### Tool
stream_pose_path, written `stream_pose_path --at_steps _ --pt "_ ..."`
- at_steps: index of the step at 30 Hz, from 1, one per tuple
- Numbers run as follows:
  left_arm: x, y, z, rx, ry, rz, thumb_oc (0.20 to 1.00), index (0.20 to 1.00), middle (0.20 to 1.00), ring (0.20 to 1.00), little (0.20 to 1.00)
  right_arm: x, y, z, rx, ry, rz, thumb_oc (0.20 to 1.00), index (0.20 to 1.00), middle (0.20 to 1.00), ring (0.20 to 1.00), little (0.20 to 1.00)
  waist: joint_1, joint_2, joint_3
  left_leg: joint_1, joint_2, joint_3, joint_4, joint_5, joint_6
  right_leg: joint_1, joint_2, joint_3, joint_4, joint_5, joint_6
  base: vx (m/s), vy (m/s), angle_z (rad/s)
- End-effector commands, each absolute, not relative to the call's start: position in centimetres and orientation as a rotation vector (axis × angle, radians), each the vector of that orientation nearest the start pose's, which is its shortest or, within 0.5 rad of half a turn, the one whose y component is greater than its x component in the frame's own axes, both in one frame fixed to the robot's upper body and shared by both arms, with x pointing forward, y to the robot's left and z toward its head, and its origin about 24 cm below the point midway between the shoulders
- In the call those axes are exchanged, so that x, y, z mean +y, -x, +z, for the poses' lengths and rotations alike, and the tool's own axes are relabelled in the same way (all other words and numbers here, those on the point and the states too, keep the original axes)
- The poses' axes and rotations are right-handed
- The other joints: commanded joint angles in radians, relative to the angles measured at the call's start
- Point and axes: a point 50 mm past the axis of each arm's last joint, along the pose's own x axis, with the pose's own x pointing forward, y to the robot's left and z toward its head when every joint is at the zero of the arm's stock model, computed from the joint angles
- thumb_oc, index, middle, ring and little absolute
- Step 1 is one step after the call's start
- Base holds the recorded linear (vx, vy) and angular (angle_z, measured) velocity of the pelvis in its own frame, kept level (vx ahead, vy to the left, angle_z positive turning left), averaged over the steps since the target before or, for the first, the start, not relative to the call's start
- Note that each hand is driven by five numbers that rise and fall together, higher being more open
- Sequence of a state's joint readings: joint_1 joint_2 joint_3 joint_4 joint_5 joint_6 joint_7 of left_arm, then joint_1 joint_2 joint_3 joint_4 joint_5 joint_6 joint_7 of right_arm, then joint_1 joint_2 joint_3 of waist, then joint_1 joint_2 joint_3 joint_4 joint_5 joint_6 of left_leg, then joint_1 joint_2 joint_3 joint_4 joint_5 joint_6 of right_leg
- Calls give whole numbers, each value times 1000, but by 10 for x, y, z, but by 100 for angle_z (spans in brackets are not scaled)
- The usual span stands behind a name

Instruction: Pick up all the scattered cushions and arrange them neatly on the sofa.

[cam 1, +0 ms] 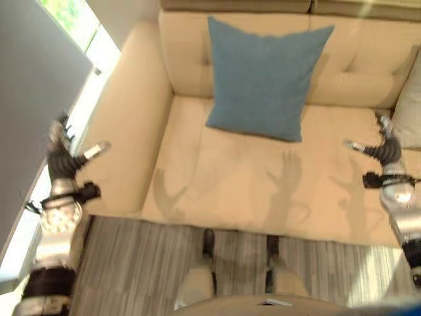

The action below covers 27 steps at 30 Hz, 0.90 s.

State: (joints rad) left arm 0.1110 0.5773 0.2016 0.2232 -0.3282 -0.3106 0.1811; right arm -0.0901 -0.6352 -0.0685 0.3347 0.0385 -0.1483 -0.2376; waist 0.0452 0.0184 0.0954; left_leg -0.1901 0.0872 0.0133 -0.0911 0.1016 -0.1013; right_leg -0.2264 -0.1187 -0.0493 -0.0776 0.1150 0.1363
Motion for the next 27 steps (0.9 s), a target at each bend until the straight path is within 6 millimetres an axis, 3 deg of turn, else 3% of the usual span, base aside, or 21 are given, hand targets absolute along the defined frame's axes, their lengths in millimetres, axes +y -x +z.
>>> stream_pose_path --at_steps 1,5,8,9,17,20,21,22,23,24,27 --pt "332 -213 43 25 -331 373 1000 1000 1000 1000 1000 -327 -251 66 33 665 -340 1000 1000 1000 1000 1000 -2 -27 -72 21 -36 -44 4 -50 -2 61 2 -121 -10 -72 62 -5 -25 4" --pt "324 -175 -25 314 -243 370 1000 1000 1000 1000 1000 -329 -219 11 256 610 -331 1000 1000 1000 1000 1000 -6 -28 -88 58 -28 -54 4 -55 -5 107 5 -136 -10 -82 54 -9 -20 12" --pt "312 -141 -76 557 -159 396 1000 1000 1000 1000 1000 -320 -199 -31 419 544 -299 1000 1000 1000 1000 1000 -3 -35 -104 81 -19 -54 4 -61 -5 132 10 -140 -10 -90 49 3 -30 5" --pt "302 -120 -100 695 -140 391 1000 1000 1000 1000 1000 -311 -186 -54 523 528 -259 1000 1000 1000 1000 1000 -1 -38 -107 95 -15 -54 4 -63 -5 144 13 -140 -10 -94 45 4 -33 -3" --pt "281 -74 -141 1010 -217 315 1000 1000 1000 1000 1000 -292 -158 -97 735 528 -160 1000 1000 1000 1000 1000 -3 -43 -86 131 -17 -71 4 -66 -3 184 15 -146 -10 -97 40 -16 -20 9" --pt "278 -83 -141 1012 -265 286 1000 1000 1000 1000 1000 -293 -155 -105 808 552 -163 1000 1000 1000 1000 1000 12 -43 -45 138 -39 -86 50 -106 18 175 9 -116 -10 -62 52 -128 106 -25" --pt "278 -86 -141 1008 -288 258 1000 1000 1000 1000 1000 -294 -150 -111 865 569 -151 1000 1000 1000 1000 1000 13 -38 -45 153 -45 -35 56 -125 29 165 -4 -96 -10 -42 71 -126 188 -65" --pt "278 -86 -141 1008 -288 258 1000 1000 1000 1000 1000 -294 -150 -111 865 569 -151 1000 1000 1000 1000 1000 15 -38 -44 154 -45 -33 56 -126 29 165 -4 -94 -10 -41 71 -167 342 -83" --pt "274 -92 -141 997 -293 232 1000 1000 1000 1000 1000 -295 -145 -116 911 557 -173 1000 1000 1000 1000 1000 14 -37 -34 166 -73 17 79 -150 53 138 -37 -54 -10 -2 105 -117 219 -86" --pt "274 -92 -141 996 -293 232 1000 1000 1000 1000 1000 -295 -145 -116 911 557 -174 1000 1000 1000 1000 1000 15 -37 -33 167 -73 19 79 -151 54 138 -37 -53 -10 -2 105 -191 299 -100" --pt "267 -98 -142 996 -297 198 1000 1000 1000 1000 1000 -291 -146 -119 937 531 -180 1000 1000 1000 1000 1000 9 -20 -10 170 -106 60 96 -177 78 49 -93 -25 -9 78 126 -237 209 -66"
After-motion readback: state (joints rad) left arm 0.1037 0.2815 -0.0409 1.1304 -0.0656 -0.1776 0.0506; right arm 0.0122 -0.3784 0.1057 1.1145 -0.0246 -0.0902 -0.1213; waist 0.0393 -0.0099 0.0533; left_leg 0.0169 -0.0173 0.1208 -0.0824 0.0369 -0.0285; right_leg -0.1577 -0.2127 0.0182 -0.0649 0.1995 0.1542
